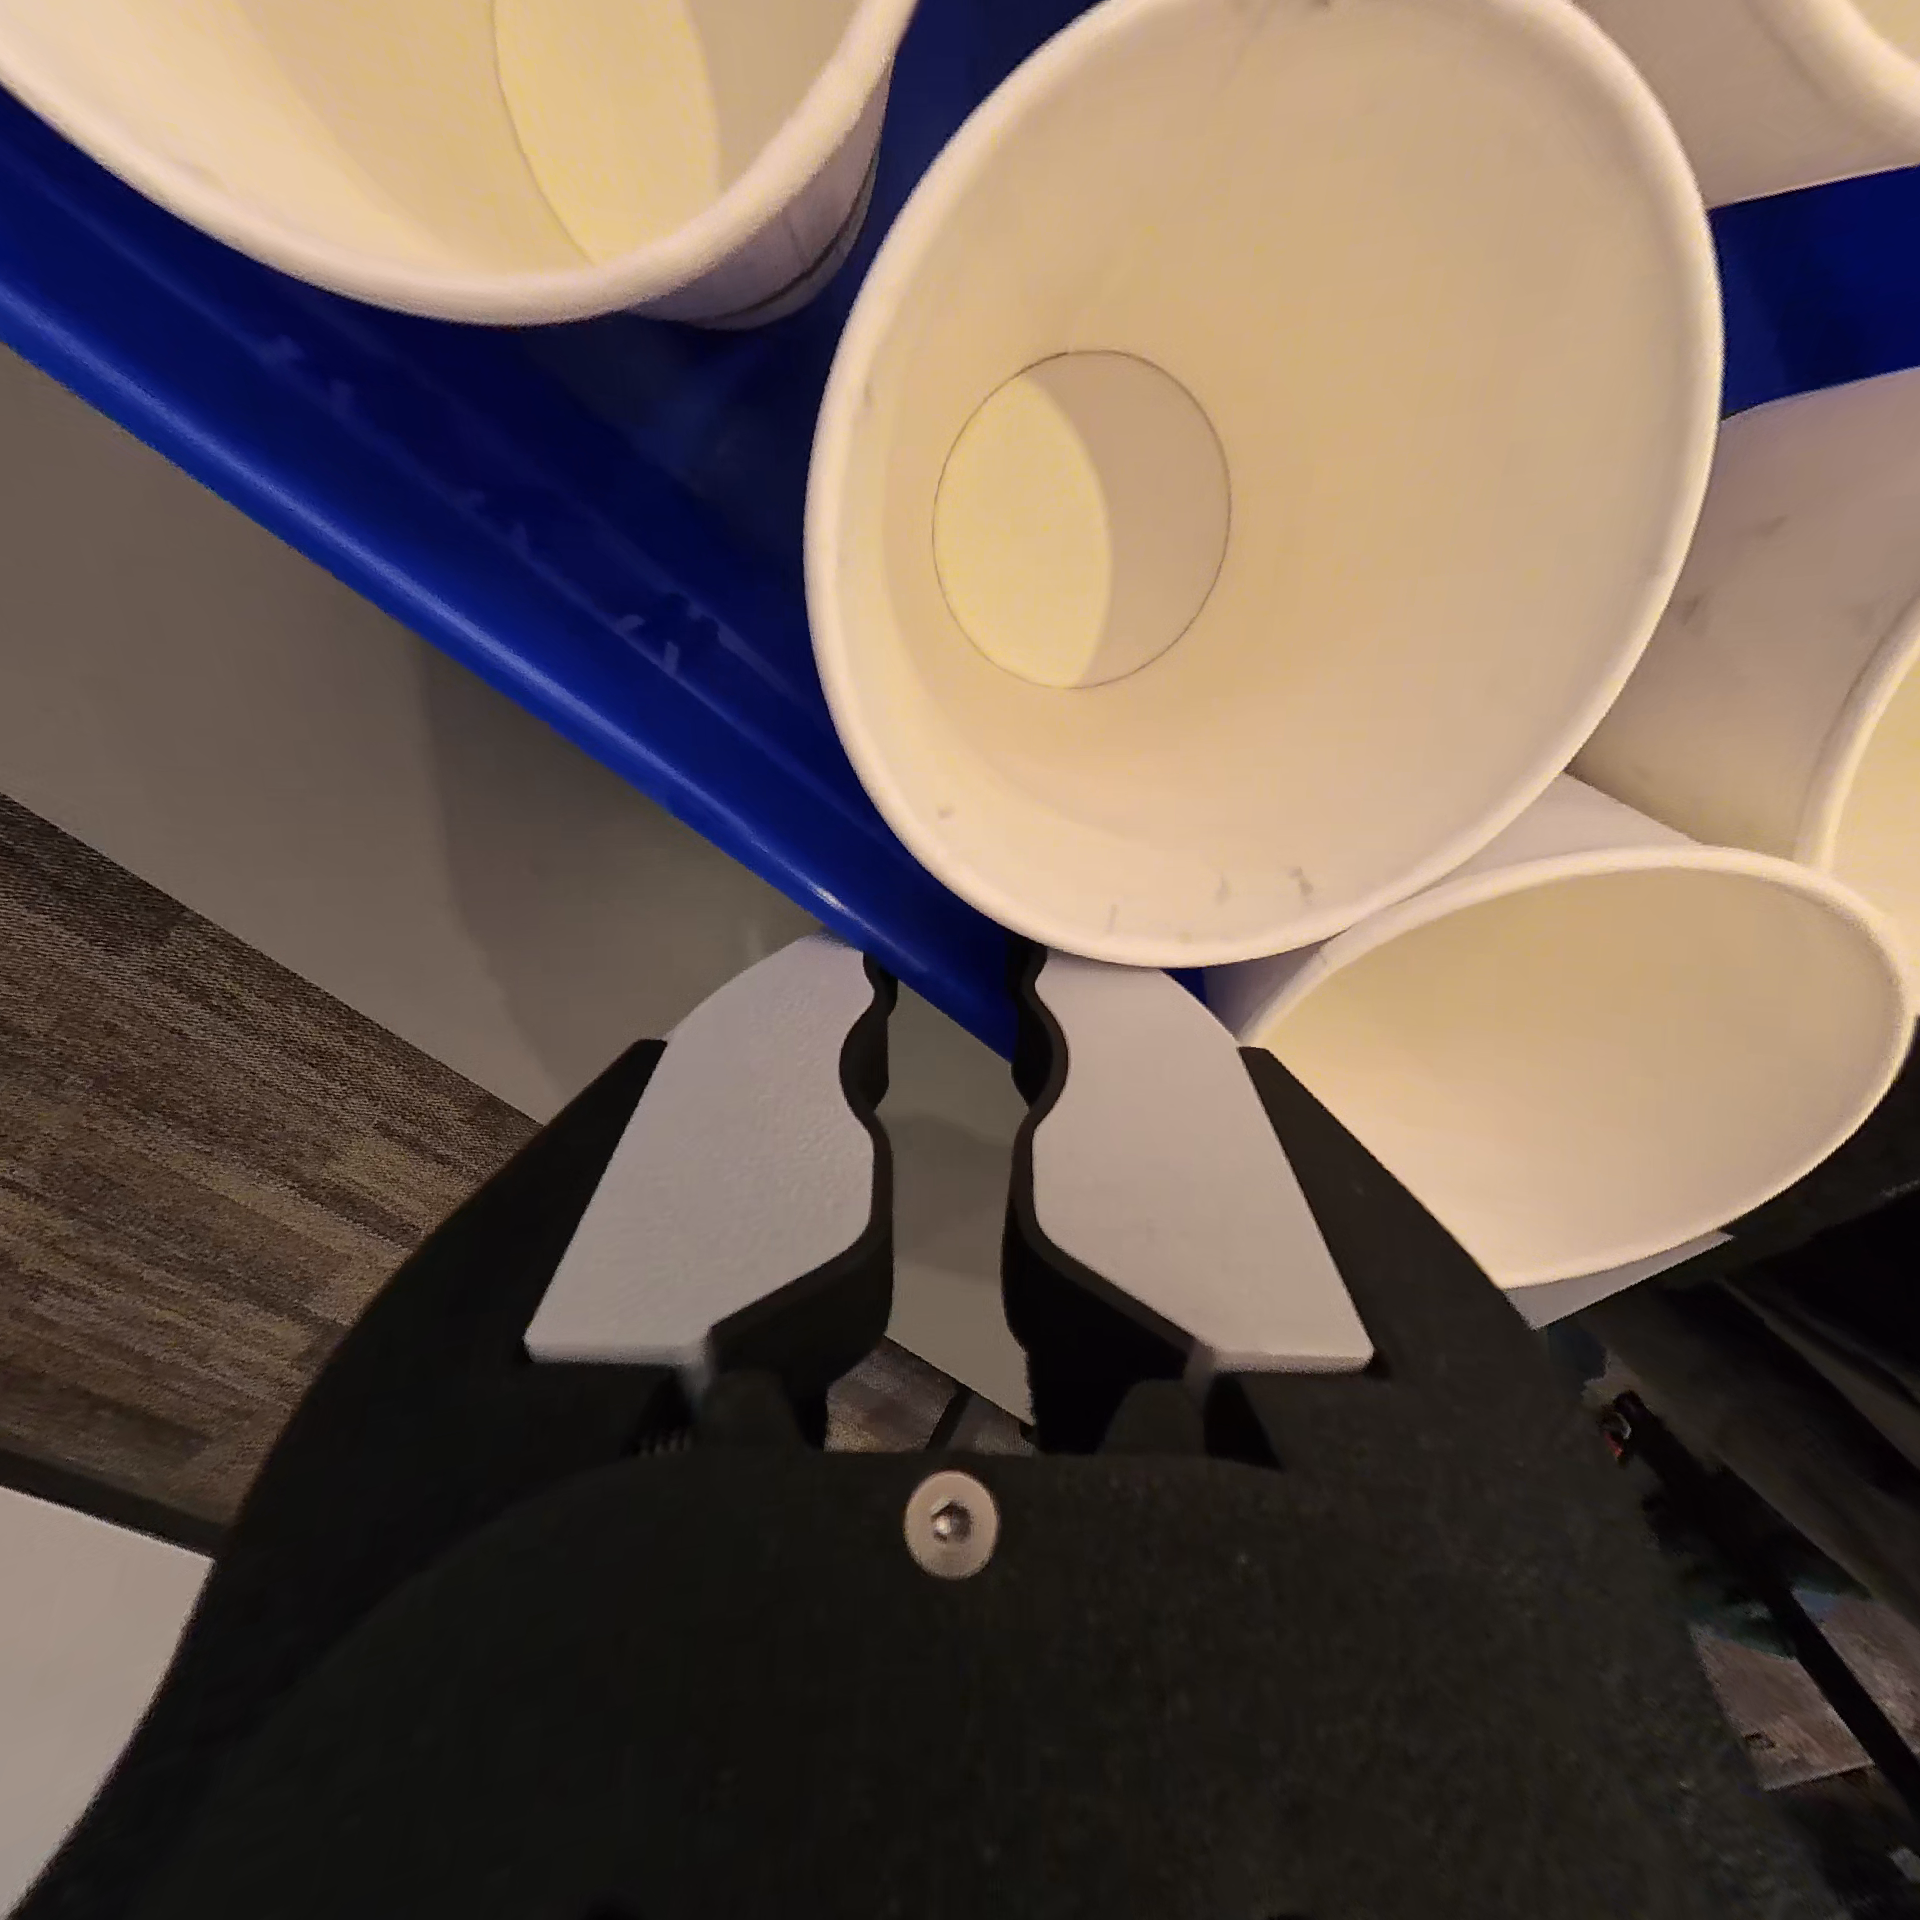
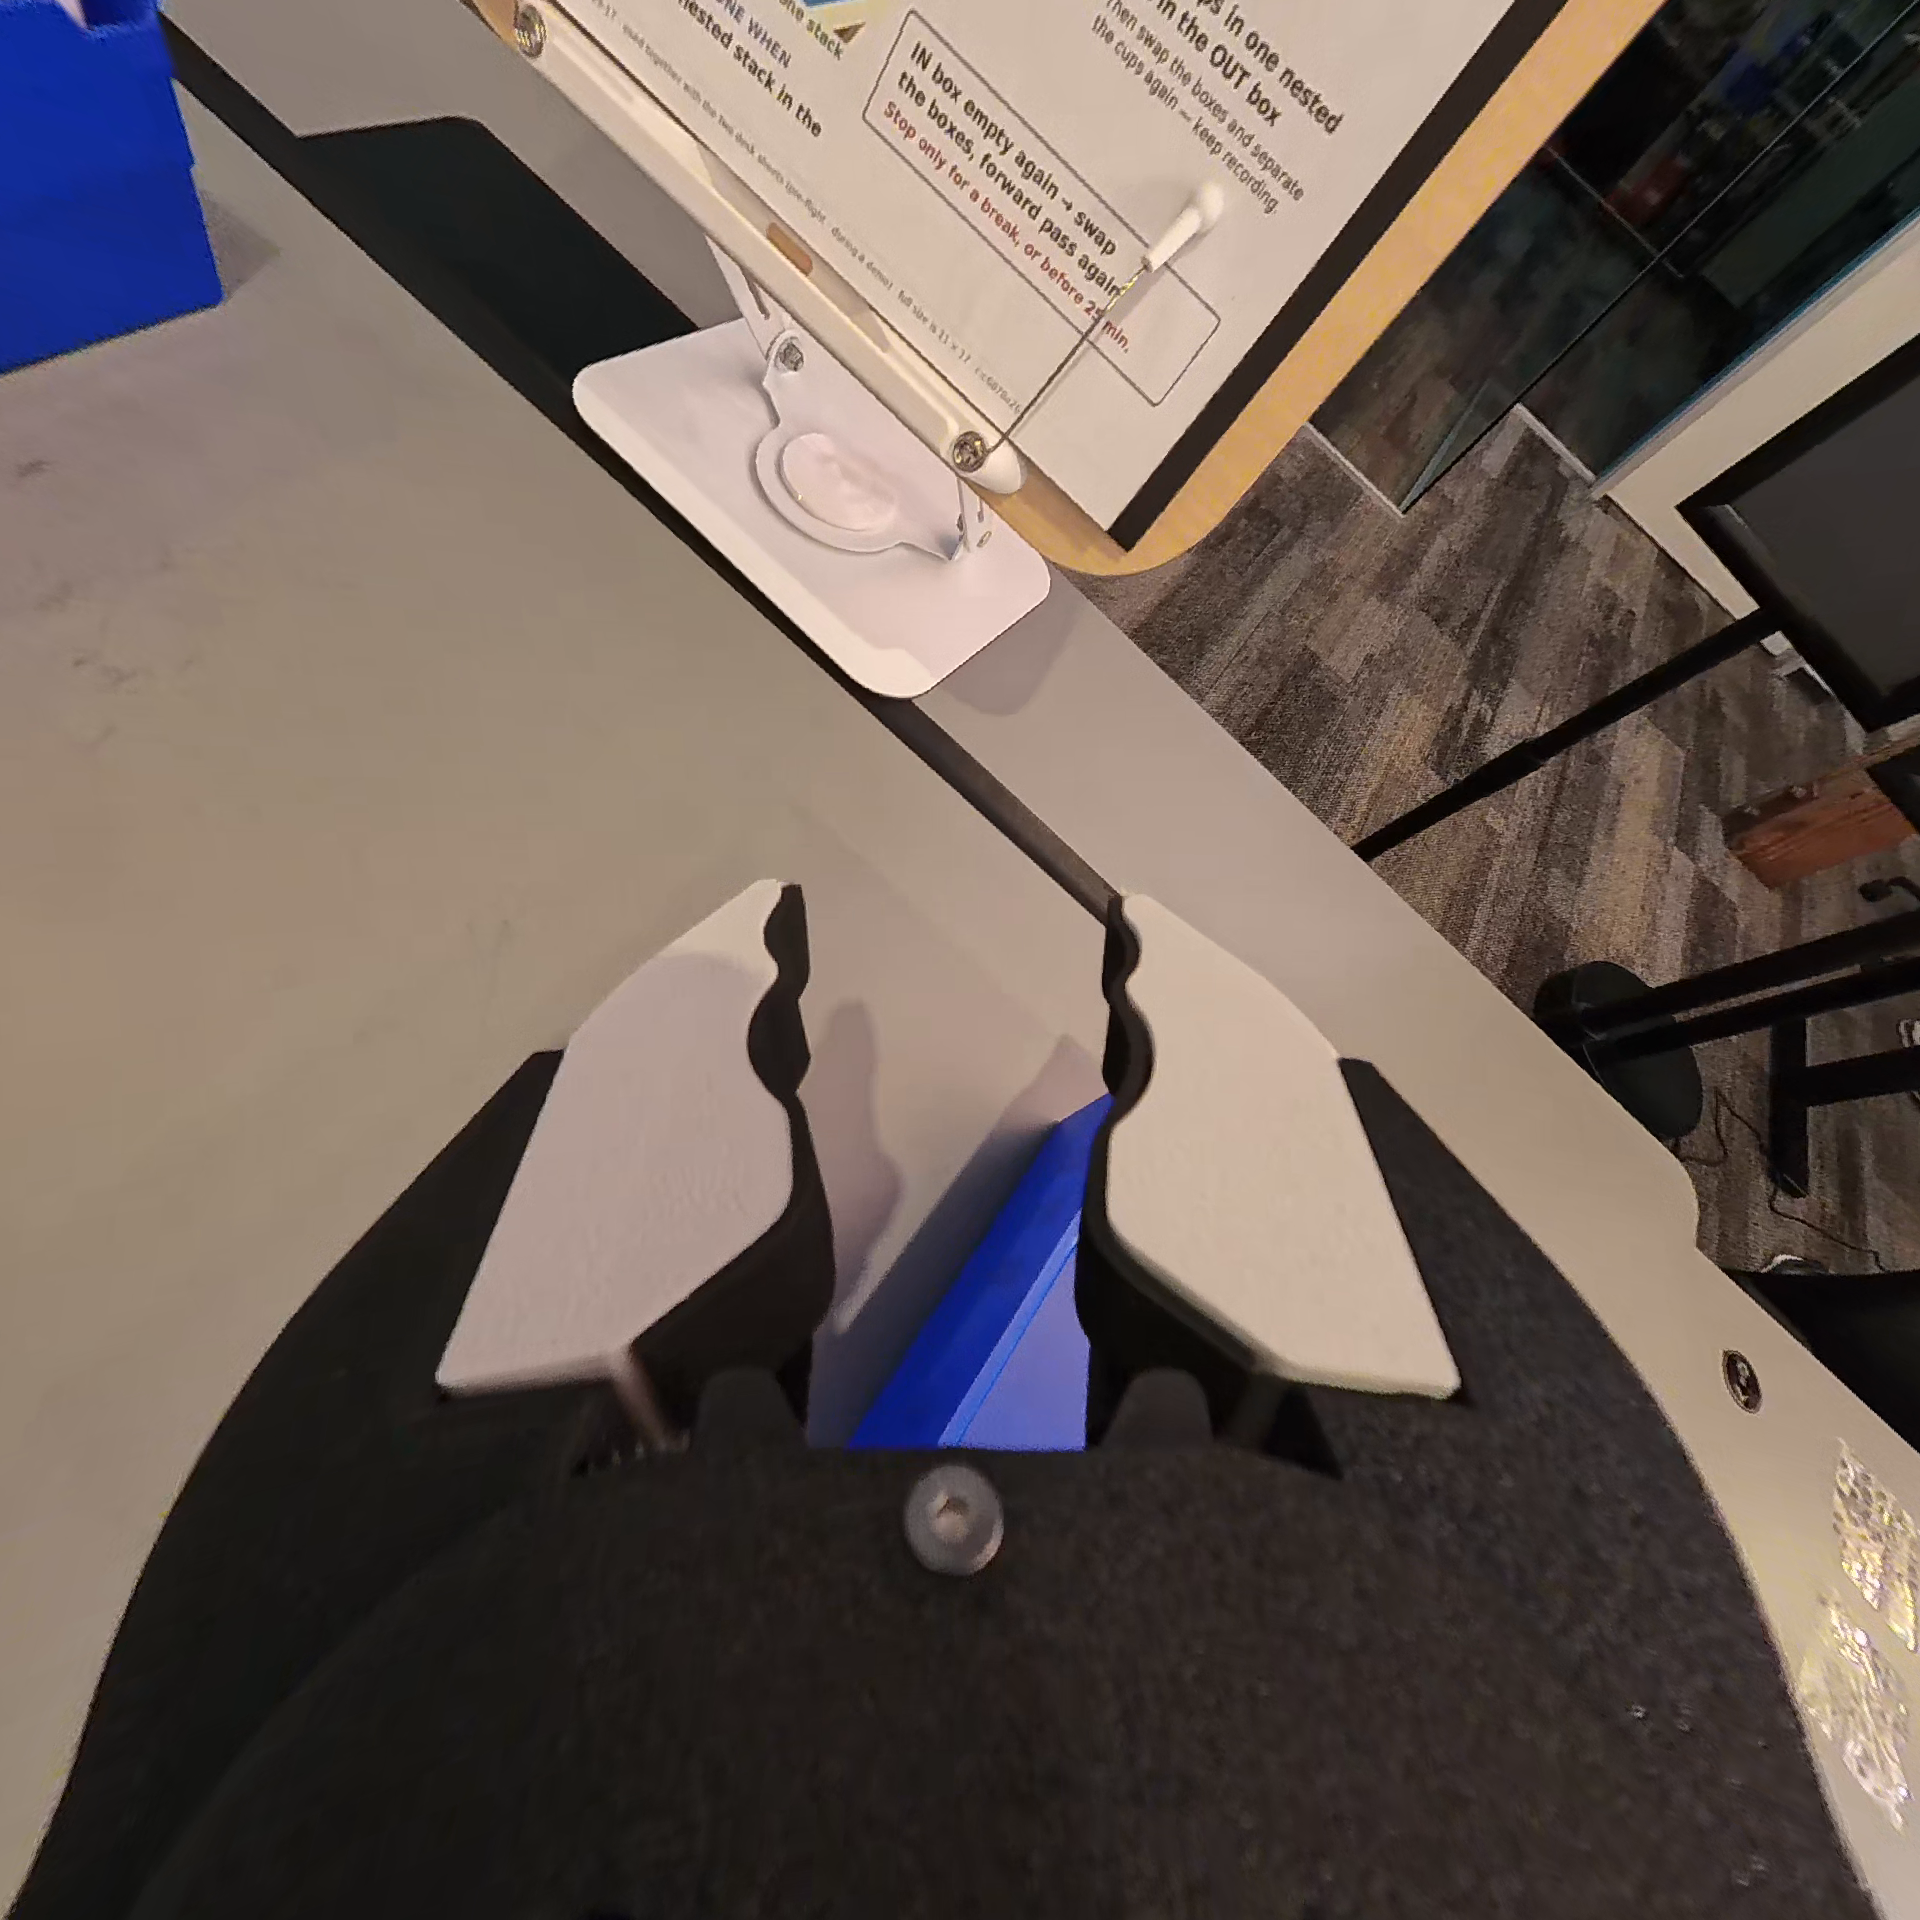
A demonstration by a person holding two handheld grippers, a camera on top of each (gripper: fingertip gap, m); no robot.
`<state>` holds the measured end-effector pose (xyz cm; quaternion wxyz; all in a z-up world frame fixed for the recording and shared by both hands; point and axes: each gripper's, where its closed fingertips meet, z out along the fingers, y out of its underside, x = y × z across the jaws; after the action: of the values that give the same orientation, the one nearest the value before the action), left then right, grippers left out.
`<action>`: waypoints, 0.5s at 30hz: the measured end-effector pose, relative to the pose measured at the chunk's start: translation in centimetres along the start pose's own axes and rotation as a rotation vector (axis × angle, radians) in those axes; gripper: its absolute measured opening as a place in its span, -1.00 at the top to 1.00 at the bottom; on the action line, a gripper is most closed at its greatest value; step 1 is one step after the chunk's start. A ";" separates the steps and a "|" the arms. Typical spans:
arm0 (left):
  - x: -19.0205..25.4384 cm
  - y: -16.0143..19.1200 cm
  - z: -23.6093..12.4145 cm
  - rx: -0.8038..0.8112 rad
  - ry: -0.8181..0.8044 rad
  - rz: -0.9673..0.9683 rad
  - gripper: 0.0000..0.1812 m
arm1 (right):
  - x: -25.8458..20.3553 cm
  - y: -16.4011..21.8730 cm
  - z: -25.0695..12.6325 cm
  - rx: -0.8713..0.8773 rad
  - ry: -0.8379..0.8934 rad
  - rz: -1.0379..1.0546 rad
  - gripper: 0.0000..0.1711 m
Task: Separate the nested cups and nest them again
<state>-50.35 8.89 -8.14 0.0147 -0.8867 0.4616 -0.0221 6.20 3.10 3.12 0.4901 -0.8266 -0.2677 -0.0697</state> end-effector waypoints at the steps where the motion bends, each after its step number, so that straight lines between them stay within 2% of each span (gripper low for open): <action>1: 0.0 0.1 0.0 -0.002 -0.001 0.003 0.79 | -0.1 0.1 0.0 -0.004 -0.001 -0.003 0.37; 10: -0.8 -0.1 -0.1 -0.047 -0.057 0.040 0.78 | -0.5 0.1 0.2 -0.017 -0.009 -0.021 0.37; 15: -1.0 -0.3 0.0 -0.016 -0.063 -0.010 0.78 | -0.5 0.5 0.5 -0.042 -0.005 -0.035 0.37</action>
<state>-50.73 9.87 -8.13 0.0222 -0.8892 0.4568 0.0093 5.98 3.10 2.29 0.4708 -0.8320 -0.2818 -0.0820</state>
